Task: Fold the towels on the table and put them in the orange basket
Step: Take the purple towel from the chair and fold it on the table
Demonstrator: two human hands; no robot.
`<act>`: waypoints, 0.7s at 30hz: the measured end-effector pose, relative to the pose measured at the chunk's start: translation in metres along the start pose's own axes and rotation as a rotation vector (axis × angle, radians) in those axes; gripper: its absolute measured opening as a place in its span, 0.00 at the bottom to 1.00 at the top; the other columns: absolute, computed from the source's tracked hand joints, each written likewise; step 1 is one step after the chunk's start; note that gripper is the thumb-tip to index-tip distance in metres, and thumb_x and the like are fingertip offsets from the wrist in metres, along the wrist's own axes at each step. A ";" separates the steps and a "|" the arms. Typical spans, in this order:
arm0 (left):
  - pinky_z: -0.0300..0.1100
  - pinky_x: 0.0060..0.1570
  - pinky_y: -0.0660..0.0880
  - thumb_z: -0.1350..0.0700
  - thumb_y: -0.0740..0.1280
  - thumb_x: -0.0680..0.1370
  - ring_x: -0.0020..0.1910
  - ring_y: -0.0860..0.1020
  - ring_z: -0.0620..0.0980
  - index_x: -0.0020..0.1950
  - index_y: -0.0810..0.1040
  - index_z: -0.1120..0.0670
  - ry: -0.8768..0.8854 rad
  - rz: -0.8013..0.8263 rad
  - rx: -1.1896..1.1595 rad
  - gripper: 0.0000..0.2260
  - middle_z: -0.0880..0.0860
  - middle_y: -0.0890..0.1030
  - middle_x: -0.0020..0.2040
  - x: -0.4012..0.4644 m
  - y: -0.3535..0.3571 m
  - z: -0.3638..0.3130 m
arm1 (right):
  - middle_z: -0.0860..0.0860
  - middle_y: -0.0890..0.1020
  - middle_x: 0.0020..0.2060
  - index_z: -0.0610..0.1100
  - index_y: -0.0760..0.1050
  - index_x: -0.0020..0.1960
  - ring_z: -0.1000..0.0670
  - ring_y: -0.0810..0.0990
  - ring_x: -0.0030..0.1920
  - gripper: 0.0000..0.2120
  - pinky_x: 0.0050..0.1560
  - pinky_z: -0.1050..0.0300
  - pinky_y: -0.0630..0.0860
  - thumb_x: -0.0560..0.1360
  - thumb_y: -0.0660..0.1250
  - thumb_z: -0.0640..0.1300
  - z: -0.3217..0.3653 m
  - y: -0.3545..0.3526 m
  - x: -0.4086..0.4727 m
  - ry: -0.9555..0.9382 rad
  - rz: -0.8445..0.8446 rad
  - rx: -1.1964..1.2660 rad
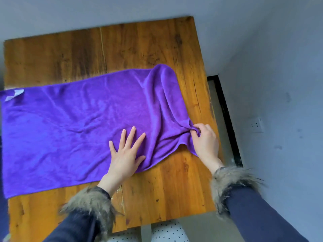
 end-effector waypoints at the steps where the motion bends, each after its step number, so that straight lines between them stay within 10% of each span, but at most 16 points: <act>1: 0.69 0.67 0.51 0.45 0.64 0.77 0.76 0.39 0.53 0.76 0.46 0.41 -0.008 0.005 0.006 0.34 0.47 0.39 0.77 0.000 -0.001 -0.001 | 0.44 0.79 0.46 0.44 0.80 0.52 0.41 0.77 0.48 0.08 0.44 0.53 0.70 0.74 0.66 0.42 -0.009 -0.007 0.007 0.058 -0.015 0.036; 9: 0.72 0.65 0.48 0.62 0.63 0.73 0.76 0.44 0.57 0.73 0.60 0.48 -0.154 -0.062 -0.091 0.30 0.54 0.51 0.76 0.008 -0.017 -0.022 | 0.45 0.84 0.43 0.42 0.80 0.45 0.41 0.79 0.48 0.08 0.44 0.55 0.70 0.75 0.64 0.45 -0.069 -0.037 0.019 0.373 -0.007 0.150; 13: 0.70 0.66 0.50 0.55 0.64 0.76 0.76 0.46 0.58 0.74 0.61 0.51 -0.033 -0.209 -0.072 0.27 0.57 0.51 0.77 0.017 -0.025 -0.059 | 0.46 0.82 0.43 0.43 0.77 0.44 0.42 0.77 0.47 0.09 0.43 0.57 0.65 0.77 0.61 0.45 -0.080 -0.034 0.015 0.429 0.029 0.167; 21: 0.72 0.65 0.49 0.40 0.63 0.75 0.76 0.38 0.56 0.76 0.43 0.41 0.106 0.015 0.123 0.37 0.51 0.38 0.77 0.039 -0.003 -0.089 | 0.44 0.82 0.45 0.40 0.78 0.50 0.42 0.78 0.51 0.09 0.52 0.53 0.71 0.78 0.62 0.44 -0.102 -0.038 0.032 0.460 0.013 0.255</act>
Point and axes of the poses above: each hand's wrist, its own x-axis towards the middle knuckle, its own y-axis out of the palm, z = x × y, the point moved 4 cm from there along x, towards the middle knuckle
